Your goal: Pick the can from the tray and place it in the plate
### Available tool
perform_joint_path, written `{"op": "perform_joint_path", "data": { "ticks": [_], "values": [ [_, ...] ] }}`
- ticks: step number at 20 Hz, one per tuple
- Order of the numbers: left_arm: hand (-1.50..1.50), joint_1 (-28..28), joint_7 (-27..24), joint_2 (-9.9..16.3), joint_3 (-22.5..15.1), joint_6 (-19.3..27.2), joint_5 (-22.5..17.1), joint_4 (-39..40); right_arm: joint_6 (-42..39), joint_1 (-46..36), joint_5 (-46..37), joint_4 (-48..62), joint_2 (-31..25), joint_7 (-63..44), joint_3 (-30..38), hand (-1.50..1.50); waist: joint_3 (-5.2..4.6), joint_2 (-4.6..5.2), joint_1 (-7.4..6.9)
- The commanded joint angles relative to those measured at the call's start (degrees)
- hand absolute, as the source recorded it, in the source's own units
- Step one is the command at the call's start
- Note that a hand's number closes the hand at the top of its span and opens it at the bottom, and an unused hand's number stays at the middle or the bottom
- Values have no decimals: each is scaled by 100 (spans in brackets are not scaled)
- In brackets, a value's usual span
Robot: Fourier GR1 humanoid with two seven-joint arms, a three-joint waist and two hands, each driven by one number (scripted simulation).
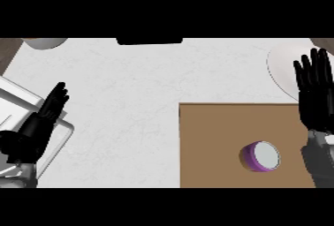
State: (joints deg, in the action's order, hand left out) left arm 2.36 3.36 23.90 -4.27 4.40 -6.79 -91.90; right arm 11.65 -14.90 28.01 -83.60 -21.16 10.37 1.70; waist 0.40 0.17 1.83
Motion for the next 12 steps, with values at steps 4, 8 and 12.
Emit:
{"op": "perform_joint_path", "data": {
  "ticks": [4, 8, 12],
  "values": [
    [0, 199, 212, -173, 214, 54, -239, 298, -1768, 260, 429, -342, -881, -465, -194, 150, -26, -11, -56],
    [0, -362, -89, -206, 178, -169, -479, 154, -1678, 191, -2021, -522, -2708, 117, -468, 150, -193, -12, -13],
    [0, 359, 772, -463, 183, 351, -365, 558, -1758, 1589, -606, 115, -850, 1672, 46, -150, -24, 11, 50]
  ]
}}
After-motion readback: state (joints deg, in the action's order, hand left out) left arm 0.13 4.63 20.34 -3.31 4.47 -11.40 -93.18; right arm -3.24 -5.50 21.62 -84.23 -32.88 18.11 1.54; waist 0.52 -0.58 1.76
